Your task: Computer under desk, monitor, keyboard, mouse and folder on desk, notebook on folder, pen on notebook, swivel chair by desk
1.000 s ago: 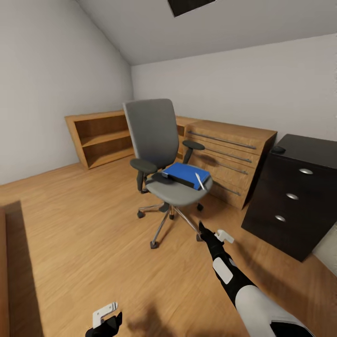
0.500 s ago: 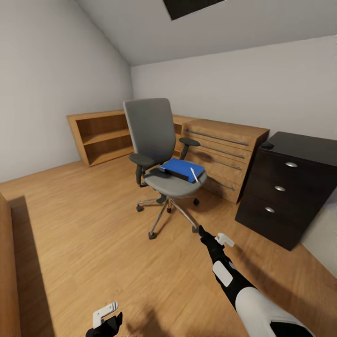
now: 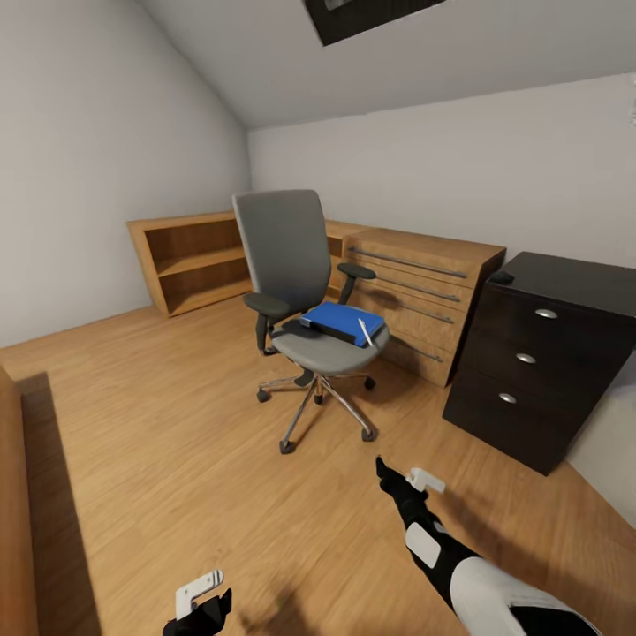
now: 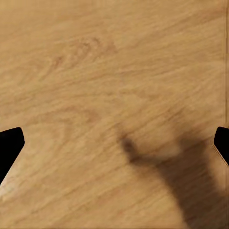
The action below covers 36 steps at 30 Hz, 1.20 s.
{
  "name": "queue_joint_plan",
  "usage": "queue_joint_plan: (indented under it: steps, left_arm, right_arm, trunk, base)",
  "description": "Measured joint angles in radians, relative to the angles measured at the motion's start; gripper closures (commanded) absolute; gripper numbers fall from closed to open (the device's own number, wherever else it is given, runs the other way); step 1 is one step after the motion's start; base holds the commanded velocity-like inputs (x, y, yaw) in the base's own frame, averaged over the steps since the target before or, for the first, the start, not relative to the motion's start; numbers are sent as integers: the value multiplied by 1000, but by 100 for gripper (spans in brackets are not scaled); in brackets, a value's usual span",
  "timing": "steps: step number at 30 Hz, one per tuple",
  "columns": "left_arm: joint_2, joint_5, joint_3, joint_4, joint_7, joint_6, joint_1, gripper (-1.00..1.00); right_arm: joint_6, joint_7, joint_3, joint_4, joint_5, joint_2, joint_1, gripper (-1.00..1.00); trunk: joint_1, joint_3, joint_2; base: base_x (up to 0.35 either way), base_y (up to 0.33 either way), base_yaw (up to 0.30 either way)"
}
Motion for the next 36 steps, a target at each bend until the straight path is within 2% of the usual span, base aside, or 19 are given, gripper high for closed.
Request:
queue_joint_plan:
  steps: [7,11,15,19,23,28,36]
  left_arm:
    - [0,1,0,1,-2,0,0,-100]
    - [0,2,1,1,-2,1,0,-100]
    - [0,2,-1,2,-2,3,0,-100]
    - [0,2,0,1,-1,5,0,-100]
    - [-1,4,2,14,0,4,0,-100]
    - [-1,7,1,76,0,1,0,-100]
    - [0,9,5,121,0,-3,0,-100]
  right_arm:
    - [-33,-1,11,97,113,-21,1,-100]
    - [-37,-7,12,128,137,-25,4,-100]
    - [-37,-39,12,137,144,-29,11,-100]
    - [-39,-158,10,142,136,-51,52,-100]
    - [-58,-207,12,143,134,-60,96,-100]
    - [-92,-224,13,144,131,-63,116,-100]
    - [-117,-230,13,144,134,-65,125,-100]
  trunk:
    - [-3,27,2]
    - [-5,43,3]
    - [-7,58,4]
    - [-12,73,11]
    - [-27,85,39]
    - [-46,101,74]
    - [-77,126,130]
  base:
    - [0,0,0]
    - [0,0,0]
    - [0,0,0]
    - [0,0,0]
    - [0,0,0]
    - [0,0,0]
    - [0,0,0]
